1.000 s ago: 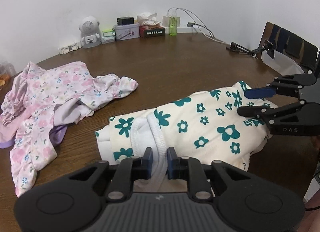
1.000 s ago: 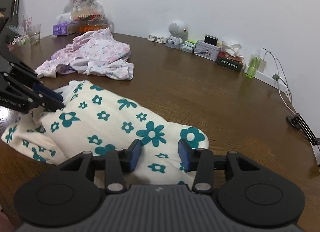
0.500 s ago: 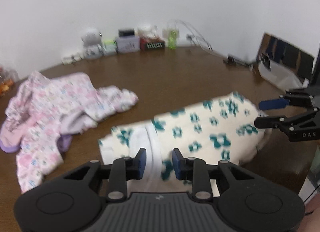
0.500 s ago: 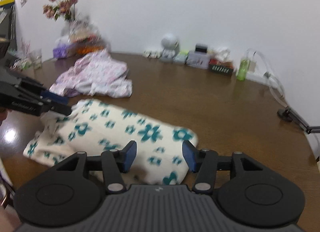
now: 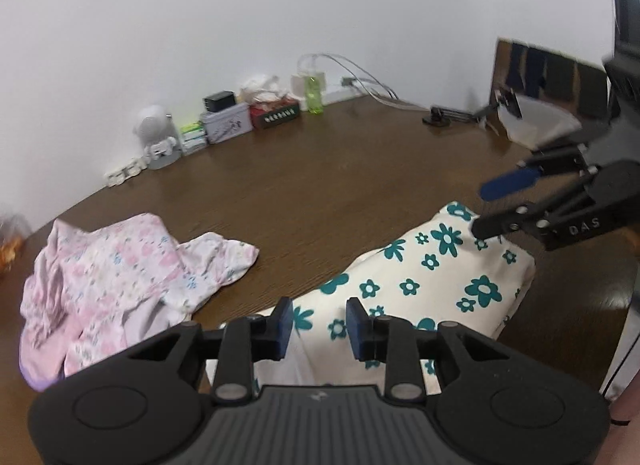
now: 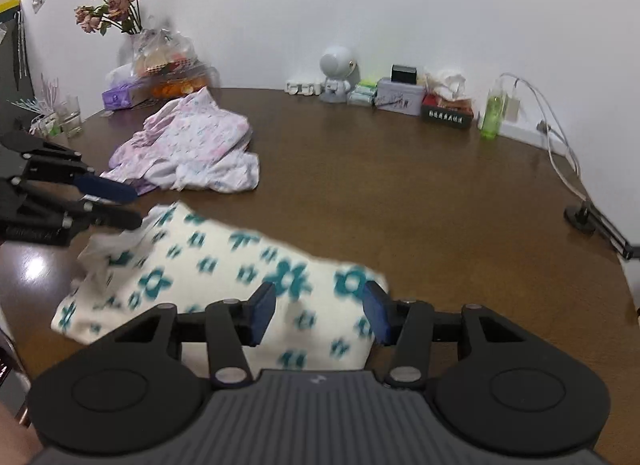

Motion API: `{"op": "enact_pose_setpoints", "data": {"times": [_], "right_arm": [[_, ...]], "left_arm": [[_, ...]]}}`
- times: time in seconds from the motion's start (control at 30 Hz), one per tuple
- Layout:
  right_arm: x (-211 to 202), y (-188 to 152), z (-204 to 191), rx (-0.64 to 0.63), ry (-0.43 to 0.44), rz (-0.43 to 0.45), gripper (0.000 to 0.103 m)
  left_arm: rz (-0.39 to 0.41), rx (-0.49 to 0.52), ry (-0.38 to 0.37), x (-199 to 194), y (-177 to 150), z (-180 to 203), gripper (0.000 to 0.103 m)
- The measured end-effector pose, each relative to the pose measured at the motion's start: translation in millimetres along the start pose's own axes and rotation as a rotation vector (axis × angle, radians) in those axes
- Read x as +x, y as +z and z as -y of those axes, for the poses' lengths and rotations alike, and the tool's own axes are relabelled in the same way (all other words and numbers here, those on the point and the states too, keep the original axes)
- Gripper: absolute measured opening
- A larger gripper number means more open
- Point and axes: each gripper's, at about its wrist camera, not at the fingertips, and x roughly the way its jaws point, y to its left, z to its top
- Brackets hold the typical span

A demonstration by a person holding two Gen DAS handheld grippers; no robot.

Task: Fold clothes
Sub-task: 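Press the folded shirt flat with both grippers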

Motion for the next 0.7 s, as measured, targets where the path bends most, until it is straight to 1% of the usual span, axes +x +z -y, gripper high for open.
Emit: {"op": "enact_pose_setpoints", "data": {"times": [0.1,0.13,0.2,0.37,0.5,0.7], "right_arm": [[16.9,7.1,-3.3,-0.041,0.016,-0.043,0.042],[21.9,7.8,-4.3,-0.046,0.020,-0.053,0.041],[29.0,7.3,-3.9,-0.039,0.029,-0.059,0.041],[46.7,1.3,1.4,-0.027,0.040,-0.097,0.041],[54.5,-3.6,4.0,-0.019,0.049,-0.098,0.041],[55.1,-9.1,6.7,-0.006,0.059,-0.079,0.041]], "left_arm": [[-0.035,0.027,-0.012,15.4,4.5,3.7,0.030],[-0.045,0.028,-0.016,20.5,4.3,4.5,0.031],[-0.059,0.025,-0.024,28.9,5.1,3.5,0.033],[-0.106,0.025,-0.060,49.2,1.5,0.1,0.033],[-0.116,0.029,-0.074,61.2,-3.2,1.4,0.032],[-0.085,-0.015,-0.096,60.2,-10.2,-5.1,0.031]]}}
